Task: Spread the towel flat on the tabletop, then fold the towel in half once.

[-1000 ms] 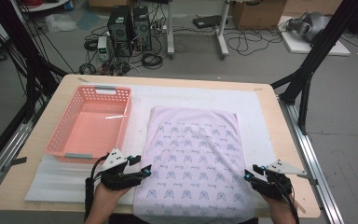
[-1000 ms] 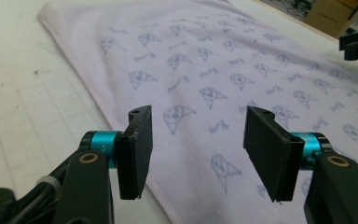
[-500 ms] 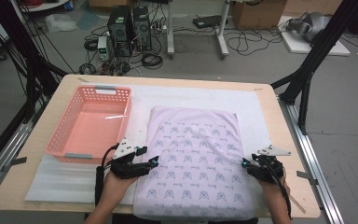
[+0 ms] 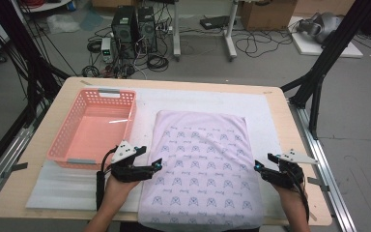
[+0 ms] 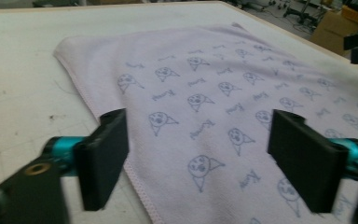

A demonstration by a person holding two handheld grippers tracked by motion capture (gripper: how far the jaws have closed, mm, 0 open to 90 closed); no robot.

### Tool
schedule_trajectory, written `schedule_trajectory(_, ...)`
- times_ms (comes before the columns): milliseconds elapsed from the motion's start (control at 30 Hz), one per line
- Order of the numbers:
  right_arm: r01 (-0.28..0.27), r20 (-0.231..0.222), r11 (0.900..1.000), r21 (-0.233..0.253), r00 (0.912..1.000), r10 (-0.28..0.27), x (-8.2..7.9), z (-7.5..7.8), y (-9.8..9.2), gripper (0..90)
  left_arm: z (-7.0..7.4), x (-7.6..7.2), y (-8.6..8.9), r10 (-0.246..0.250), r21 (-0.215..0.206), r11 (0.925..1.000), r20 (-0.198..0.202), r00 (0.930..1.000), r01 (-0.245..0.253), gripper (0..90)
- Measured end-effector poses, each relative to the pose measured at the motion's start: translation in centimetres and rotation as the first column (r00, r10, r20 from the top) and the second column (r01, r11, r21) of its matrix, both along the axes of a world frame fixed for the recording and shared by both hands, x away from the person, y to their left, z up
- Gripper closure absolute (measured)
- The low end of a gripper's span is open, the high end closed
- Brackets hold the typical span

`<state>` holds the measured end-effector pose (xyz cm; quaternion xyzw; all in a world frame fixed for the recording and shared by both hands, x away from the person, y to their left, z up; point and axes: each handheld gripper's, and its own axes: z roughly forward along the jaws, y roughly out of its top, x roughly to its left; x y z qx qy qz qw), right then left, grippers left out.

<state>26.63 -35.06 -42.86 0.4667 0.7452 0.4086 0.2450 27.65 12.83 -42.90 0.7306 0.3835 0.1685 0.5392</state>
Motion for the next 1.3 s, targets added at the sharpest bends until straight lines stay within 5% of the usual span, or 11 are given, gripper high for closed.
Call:
schedule_trajectory(333,-0.018,0.022,0.999,0.033,0.9996,0.017,0.5,0.0,0.1,21.9,0.0,-0.4,0.3,-0.033,-0.016,0.9993,0.011,0.9994,0.033,19.6)
schedule_trajectory(700,-0.037,0.019,0.999,0.04,0.9992,0.036,0.7,-0.1,0.3,21.5,-0.2,0.0,0.4,-0.039,-0.014,0.9991,0.004,0.9992,0.039,19.4)
schedule_trajectory(1300,-0.067,-0.055,0.997,0.046,0.9961,0.069,3.0,-0.6,0.8,20.4,-0.3,0.9,-0.4,-0.057,-0.016,0.9983,-0.041,0.9975,0.057,20.6)
